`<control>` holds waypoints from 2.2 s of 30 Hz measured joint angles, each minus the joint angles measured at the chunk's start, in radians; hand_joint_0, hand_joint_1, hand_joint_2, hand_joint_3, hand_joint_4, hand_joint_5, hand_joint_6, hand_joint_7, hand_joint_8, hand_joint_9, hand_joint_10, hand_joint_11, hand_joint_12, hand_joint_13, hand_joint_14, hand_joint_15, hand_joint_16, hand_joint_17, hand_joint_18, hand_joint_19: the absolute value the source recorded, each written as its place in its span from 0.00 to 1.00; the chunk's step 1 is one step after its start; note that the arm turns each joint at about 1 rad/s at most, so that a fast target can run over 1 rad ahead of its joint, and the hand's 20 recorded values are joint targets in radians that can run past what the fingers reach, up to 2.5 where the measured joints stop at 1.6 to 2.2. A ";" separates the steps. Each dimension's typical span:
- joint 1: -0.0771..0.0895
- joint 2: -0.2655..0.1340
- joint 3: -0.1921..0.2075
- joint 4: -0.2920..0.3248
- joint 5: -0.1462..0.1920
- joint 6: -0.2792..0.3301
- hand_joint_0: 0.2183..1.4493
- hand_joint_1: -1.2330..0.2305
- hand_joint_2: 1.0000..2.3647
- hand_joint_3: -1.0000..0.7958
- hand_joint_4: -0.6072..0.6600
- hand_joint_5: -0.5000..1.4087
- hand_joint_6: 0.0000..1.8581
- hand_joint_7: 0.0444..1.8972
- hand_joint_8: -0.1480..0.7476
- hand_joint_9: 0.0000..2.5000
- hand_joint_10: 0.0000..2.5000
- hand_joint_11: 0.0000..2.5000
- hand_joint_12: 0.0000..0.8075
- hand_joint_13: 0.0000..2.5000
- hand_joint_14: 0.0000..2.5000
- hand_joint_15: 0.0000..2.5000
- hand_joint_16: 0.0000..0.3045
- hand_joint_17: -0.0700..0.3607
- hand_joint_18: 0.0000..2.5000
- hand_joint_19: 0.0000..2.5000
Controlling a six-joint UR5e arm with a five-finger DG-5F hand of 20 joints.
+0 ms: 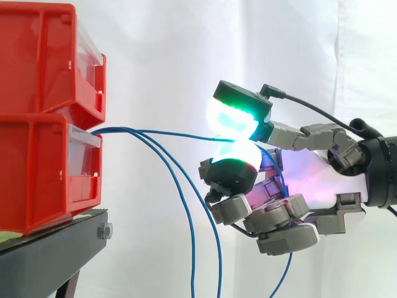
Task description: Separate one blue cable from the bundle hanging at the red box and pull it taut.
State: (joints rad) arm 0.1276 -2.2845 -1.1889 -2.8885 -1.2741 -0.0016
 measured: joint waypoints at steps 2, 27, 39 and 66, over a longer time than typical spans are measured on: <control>0.000 0.000 0.000 0.000 0.000 0.000 0.40 0.32 0.01 0.33 0.51 0.15 0.49 0.69 0.48 0.30 1.00 0.47 0.37 0.29 0.80 0.66 0.10 0.32 0.44 0.68; 0.000 0.000 0.000 0.000 -0.001 -0.001 0.38 0.36 0.01 0.33 0.53 0.15 0.51 0.68 0.49 0.36 1.00 0.26 0.40 0.30 0.77 0.67 0.11 0.33 0.43 0.67; 0.000 0.000 0.000 0.000 -0.002 -0.009 0.38 0.37 0.01 0.37 0.52 0.15 0.51 0.71 0.48 0.35 1.00 0.33 0.39 0.30 0.77 0.68 0.11 0.33 0.43 0.68; 0.000 0.000 0.000 0.041 -0.001 -0.015 0.42 0.36 0.01 0.40 0.62 0.11 0.52 0.65 0.50 0.22 1.00 0.52 0.40 0.23 0.82 0.66 0.11 0.33 0.35 0.68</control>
State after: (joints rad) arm 0.1274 -2.2843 -1.1893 -2.8472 -1.2747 -0.0165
